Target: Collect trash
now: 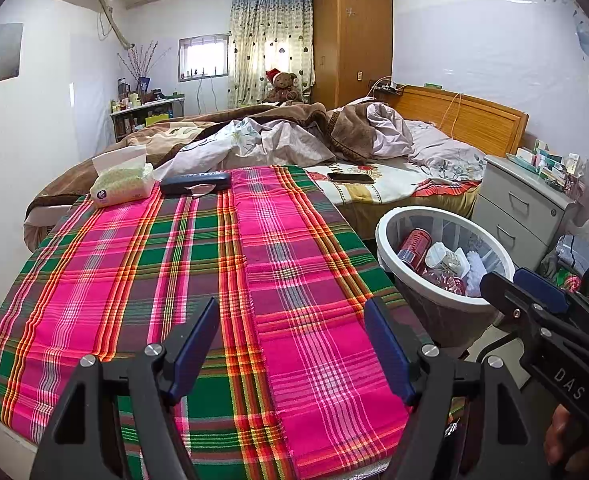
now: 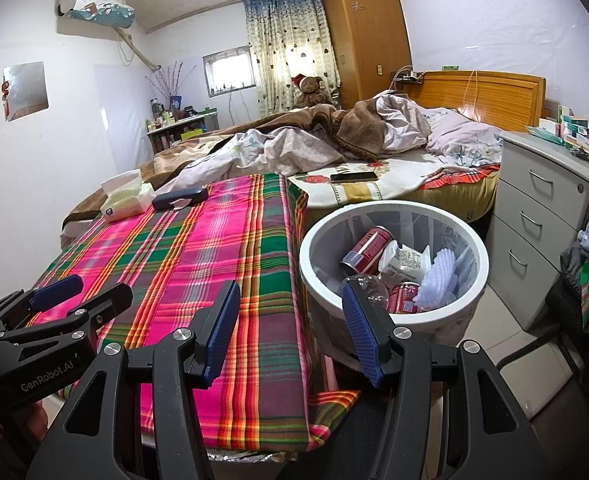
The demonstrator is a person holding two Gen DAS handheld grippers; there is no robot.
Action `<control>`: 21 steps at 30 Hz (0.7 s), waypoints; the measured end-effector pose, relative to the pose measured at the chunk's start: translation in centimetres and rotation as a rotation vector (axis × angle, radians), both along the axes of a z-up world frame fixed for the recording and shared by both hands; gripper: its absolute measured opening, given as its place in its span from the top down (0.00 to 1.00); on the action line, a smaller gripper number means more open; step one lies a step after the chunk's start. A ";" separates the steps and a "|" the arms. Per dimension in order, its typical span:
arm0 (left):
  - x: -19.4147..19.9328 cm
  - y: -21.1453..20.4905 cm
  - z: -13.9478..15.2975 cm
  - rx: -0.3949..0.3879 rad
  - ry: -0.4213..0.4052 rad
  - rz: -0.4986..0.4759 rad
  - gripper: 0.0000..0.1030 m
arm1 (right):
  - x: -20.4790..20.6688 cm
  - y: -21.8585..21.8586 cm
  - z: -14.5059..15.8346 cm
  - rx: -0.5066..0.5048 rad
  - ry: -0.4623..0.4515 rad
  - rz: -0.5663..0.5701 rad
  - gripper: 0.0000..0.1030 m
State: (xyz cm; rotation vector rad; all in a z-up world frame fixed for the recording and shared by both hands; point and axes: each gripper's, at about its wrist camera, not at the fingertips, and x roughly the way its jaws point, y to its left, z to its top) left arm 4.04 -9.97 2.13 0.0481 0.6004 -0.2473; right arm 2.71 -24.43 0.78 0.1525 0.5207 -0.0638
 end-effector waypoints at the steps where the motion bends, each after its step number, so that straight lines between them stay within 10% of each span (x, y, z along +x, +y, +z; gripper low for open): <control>1: 0.0 0.1 0.0 0.000 -0.001 -0.001 0.26 | 0.0 0.0 0.0 0.000 -0.001 0.000 0.47; 21: -0.1 0.3 0.2 0.000 0.001 0.004 0.26 | 0.0 0.0 0.0 0.001 -0.002 0.000 0.47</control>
